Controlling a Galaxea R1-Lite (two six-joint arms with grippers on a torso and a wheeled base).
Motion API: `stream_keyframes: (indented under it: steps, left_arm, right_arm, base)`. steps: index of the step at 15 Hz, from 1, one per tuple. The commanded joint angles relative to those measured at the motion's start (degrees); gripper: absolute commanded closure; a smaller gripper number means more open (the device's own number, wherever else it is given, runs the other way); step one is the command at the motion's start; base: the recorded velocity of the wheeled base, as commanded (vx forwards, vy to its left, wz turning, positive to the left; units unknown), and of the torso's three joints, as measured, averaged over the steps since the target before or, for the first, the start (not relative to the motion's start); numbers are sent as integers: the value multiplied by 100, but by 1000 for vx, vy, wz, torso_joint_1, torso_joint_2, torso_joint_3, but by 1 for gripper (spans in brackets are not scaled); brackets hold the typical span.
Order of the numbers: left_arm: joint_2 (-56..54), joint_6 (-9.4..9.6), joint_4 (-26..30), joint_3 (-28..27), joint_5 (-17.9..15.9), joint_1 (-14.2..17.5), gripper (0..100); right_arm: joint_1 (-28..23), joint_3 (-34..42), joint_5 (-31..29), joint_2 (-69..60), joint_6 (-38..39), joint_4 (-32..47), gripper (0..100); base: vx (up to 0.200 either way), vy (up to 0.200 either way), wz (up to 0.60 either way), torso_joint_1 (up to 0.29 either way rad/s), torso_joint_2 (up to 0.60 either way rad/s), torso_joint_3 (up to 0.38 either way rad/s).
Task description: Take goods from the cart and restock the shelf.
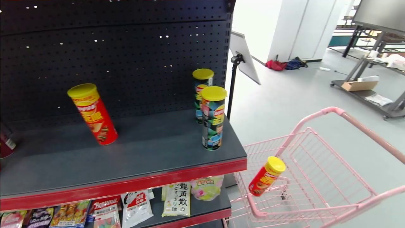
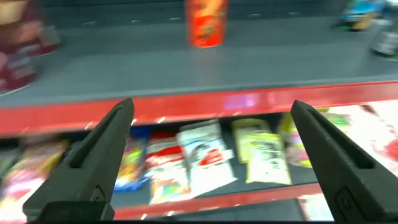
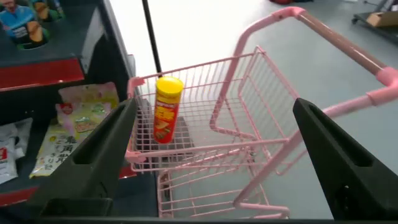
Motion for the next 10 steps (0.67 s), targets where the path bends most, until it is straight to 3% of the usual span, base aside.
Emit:
stream_keyframes:
  steps: [1, 8, 10]
  left_arm:
    - [0, -3, -1, 0, 2, 4, 0]
    - [0, -3, -1, 0, 2, 4, 0]
    - [0, -3, -1, 0, 2, 4, 0]
  right_arm:
    - [3, 0, 0, -2, 0, 0, 0]
    - [3, 0, -8, -2, 0, 0, 0]
    - [3, 0, -8, -2, 9, 0, 0]
  base:
    - [0, 0, 0, 0, 0, 0]
    - [0, 0, 0, -7, 8, 7]
    - [0, 0, 0, -137, 329, 178]
